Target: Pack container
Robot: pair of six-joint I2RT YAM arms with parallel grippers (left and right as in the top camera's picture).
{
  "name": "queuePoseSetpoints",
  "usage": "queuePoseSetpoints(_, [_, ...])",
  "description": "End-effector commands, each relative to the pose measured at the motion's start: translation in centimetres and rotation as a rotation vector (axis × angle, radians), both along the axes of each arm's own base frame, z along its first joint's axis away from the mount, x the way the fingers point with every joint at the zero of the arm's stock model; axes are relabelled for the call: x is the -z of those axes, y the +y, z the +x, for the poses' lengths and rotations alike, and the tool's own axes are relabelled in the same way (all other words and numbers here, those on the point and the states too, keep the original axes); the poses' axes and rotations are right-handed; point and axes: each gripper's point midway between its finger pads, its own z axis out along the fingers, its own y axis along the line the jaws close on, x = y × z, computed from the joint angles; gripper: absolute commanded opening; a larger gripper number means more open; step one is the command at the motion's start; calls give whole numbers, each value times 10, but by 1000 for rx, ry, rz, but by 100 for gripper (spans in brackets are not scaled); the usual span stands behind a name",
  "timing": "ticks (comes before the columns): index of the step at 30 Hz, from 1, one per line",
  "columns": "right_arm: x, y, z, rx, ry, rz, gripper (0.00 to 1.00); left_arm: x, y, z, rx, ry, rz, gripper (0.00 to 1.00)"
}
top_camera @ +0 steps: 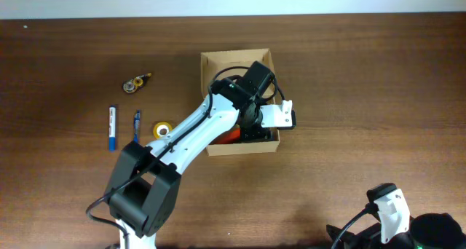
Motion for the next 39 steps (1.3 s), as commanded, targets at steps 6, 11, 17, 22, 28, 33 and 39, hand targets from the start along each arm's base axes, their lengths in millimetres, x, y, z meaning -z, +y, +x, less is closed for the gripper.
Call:
queuePoseSetpoints(6, [1, 1, -1, -14, -1, -1, 99, 4, 1, -1, -3, 14, 4, 57])
queuePoseSetpoints(11, [1, 1, -1, -14, -1, -1, 99, -24, -6, 13, -84, -19, -38, 56])
queuePoseSetpoints(17, [1, 1, -1, -14, -1, -1, 99, -83, 19, 46, -314, -153, -28, 56])
queuePoseSetpoints(22, [1, 1, -1, -14, -1, -1, 99, -127, 69, 50, -511, -193, -16, 56])
queuePoseSetpoints(28, [1, 1, -1, -14, -1, -1, 99, -152, 133, 43, -674, -142, -11, 56])
queuePoseSetpoints(33, [1, 1, -1, -14, -1, -1, 99, -146, 165, 33, -742, -26, -13, 56])
queuePoseSetpoints(39, [1, 1, -1, -14, -1, -1, 99, -114, 187, 25, -801, 103, -6, 53])
